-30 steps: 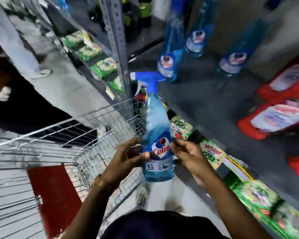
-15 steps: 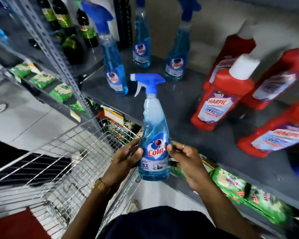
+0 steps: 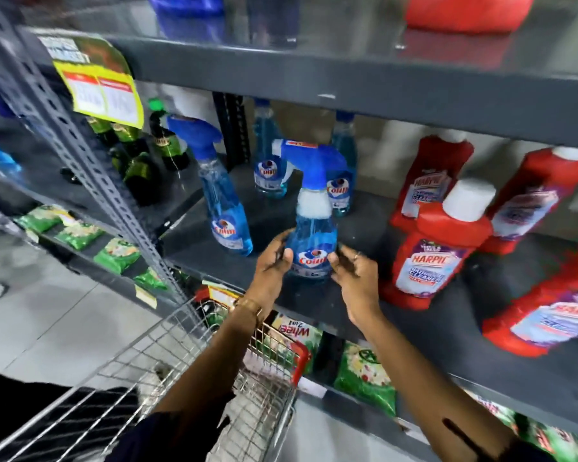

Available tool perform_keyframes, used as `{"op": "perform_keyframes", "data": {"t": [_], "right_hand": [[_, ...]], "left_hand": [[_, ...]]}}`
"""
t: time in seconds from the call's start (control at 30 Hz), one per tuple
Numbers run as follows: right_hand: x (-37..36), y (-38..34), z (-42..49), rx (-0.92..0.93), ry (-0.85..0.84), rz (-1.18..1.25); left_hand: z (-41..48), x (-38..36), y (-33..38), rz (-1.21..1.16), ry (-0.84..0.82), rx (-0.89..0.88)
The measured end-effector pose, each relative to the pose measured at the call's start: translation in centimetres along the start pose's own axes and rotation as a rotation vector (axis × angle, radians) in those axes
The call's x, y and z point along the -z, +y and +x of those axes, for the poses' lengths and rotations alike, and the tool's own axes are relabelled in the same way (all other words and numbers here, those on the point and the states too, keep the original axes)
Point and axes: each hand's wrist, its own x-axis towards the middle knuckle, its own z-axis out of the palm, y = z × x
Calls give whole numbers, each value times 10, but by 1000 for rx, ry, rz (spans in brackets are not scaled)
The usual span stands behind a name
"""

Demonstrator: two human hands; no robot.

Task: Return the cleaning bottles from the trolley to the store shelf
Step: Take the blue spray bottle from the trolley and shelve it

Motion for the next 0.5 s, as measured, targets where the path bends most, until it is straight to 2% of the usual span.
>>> {"op": "perform_keyframes", "data": {"t": [0.2, 0.33, 0.5], "right_hand": [[-9, 12, 14, -2, 135, -73], [-13, 10, 15, 21, 154, -142], [-3, 1, -39, 68, 192, -170]], "left_hand": [[18, -1, -11, -12, 26, -24], [22, -1, -16, -4, 46, -27], [-5, -10, -26, 86, 237, -6]]}}
